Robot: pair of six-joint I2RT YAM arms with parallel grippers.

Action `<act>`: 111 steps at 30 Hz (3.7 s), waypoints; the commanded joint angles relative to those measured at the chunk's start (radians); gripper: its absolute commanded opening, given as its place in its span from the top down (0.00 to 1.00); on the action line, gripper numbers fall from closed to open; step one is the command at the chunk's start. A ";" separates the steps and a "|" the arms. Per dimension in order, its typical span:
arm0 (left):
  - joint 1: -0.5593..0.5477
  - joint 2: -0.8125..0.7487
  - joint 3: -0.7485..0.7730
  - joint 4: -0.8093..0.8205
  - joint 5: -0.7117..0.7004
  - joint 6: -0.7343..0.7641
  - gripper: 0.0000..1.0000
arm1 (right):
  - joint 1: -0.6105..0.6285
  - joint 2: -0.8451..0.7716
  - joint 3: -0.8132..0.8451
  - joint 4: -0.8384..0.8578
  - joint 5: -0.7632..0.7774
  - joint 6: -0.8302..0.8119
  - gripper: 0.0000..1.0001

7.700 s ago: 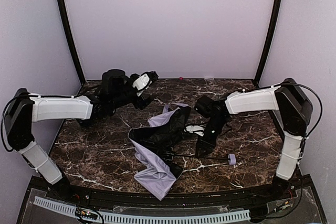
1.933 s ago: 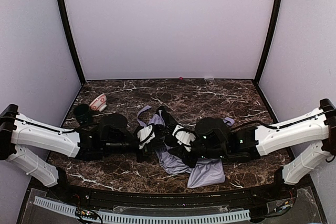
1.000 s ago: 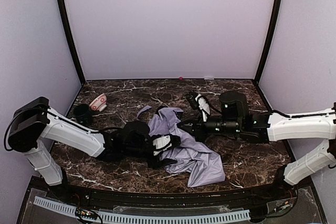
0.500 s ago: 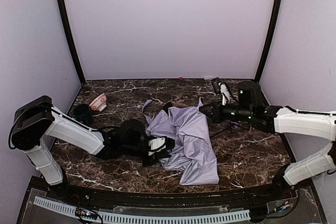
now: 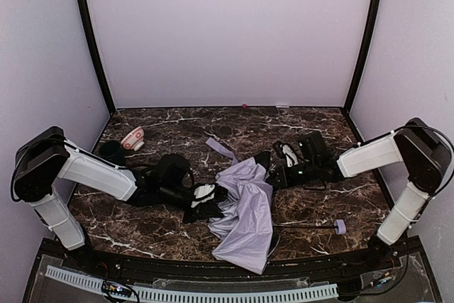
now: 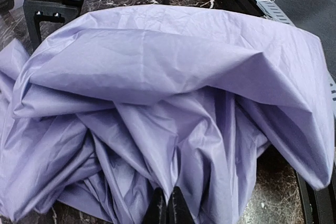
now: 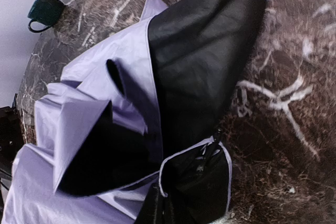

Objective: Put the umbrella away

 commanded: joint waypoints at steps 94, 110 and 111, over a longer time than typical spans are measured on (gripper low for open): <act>0.072 0.224 0.253 -0.187 -0.089 -0.156 1.00 | 0.115 0.342 0.378 -0.180 -0.405 -0.452 0.68; 0.166 0.300 0.257 -0.267 0.100 -0.171 1.00 | -0.030 -0.016 0.225 -0.103 -0.256 -0.302 0.51; 0.176 0.307 0.264 -0.266 0.119 -0.182 1.00 | -0.029 -0.068 0.205 -0.118 -0.224 -0.319 0.51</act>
